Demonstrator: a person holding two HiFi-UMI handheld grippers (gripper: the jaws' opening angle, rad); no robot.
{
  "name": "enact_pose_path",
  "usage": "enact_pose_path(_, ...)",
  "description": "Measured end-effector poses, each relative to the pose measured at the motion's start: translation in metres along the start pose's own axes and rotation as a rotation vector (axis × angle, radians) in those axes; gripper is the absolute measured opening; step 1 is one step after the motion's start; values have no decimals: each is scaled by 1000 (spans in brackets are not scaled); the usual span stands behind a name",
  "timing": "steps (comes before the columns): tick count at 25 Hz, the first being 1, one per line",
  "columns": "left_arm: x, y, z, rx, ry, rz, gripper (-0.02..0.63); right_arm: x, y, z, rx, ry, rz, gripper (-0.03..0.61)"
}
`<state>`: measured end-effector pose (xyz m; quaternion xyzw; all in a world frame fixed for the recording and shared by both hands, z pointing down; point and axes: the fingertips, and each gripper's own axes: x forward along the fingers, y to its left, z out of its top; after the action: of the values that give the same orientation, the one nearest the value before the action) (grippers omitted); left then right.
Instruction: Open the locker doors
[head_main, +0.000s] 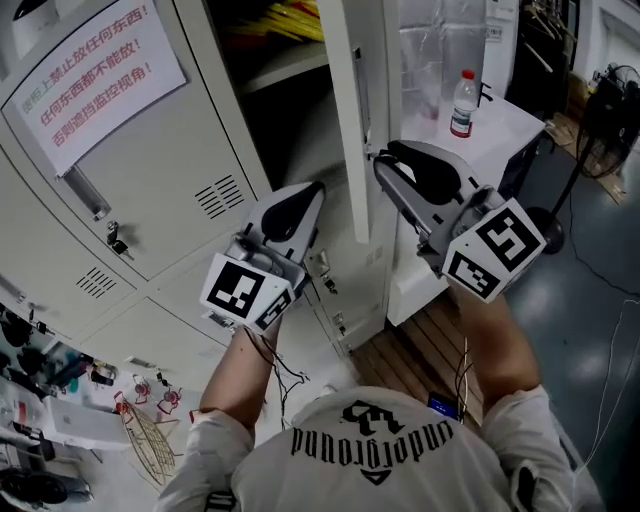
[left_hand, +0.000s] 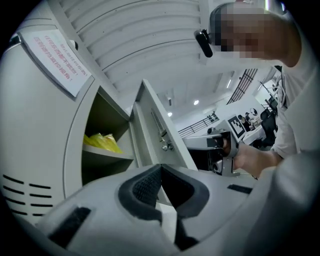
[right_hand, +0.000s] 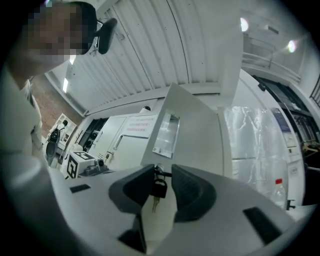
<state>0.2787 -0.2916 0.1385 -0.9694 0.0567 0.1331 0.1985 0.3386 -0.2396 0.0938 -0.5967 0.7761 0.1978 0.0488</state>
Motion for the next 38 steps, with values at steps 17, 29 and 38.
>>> enact_pose_path(17,78,-70,-13,-25,-18,-131,8,-116,-145,-8,49,-30,-55,114)
enact_pose_path(29,77,-60,-9,-1,-2,-119,8,-119,-155,-9,13,-5,-9,127)
enact_pose_path(38,50,-63,-18,-19,26,-78,8,-165,-135,5,-38,-19,-160,163)
